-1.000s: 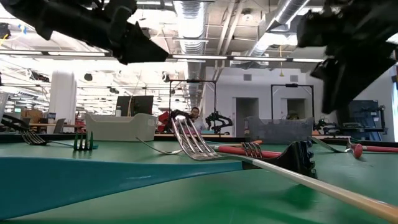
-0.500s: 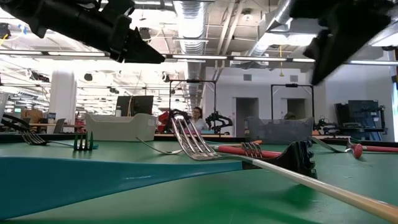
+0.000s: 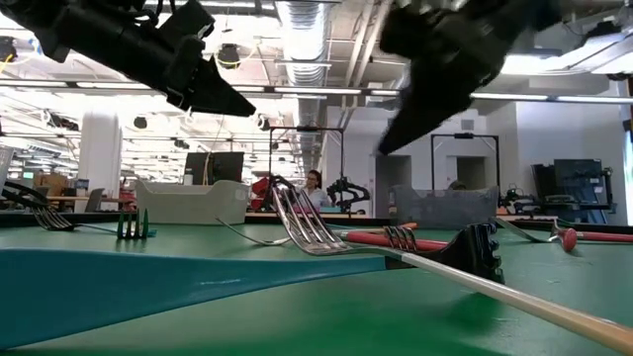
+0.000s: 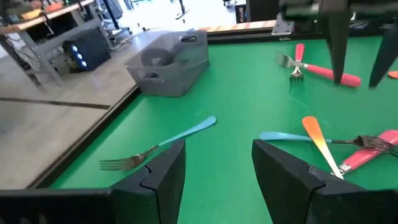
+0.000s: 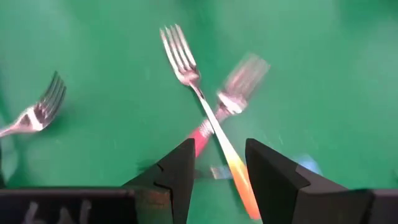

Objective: Sort silverware by color (type)
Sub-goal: Put the orange fork into the transparent bin

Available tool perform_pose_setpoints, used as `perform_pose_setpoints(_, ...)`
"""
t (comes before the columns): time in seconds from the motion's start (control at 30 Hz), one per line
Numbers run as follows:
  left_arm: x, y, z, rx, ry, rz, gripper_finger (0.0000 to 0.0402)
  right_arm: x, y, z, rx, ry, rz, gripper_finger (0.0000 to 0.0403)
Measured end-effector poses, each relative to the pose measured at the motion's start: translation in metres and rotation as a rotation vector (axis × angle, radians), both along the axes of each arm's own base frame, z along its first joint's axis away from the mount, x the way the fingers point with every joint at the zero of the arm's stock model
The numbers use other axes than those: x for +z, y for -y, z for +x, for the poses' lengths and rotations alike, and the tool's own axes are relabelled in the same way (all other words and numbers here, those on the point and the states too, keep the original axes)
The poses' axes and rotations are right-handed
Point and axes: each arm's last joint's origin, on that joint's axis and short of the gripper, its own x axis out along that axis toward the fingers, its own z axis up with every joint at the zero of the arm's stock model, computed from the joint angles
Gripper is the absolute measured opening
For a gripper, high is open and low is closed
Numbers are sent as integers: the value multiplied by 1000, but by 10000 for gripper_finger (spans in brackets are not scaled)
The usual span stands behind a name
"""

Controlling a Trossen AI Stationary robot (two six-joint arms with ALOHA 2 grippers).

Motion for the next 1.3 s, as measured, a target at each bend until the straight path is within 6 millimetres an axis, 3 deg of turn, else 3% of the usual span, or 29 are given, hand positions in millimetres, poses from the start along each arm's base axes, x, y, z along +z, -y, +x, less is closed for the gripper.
perform_pose_setpoints(0.17,-2,0,-1,6,-13,-13,173,-13,7,27,106,82,11,167)
perform_pose_setpoints(0.3,-4,-1,-1,10,-39,-6,173,-29,16,38,150,49,12,167)
perform_pose_setpoints(0.53,-7,-2,-3,19,-65,-10,173,-61,30,45,126,-49,25,166)
perform_pose_setpoints(0.83,-8,-2,-3,32,-66,-25,173,-76,34,42,146,-155,20,162)
perform_pose_setpoints(1.3,-5,-2,-2,38,-34,-31,173,-78,35,41,125,-173,32,48)
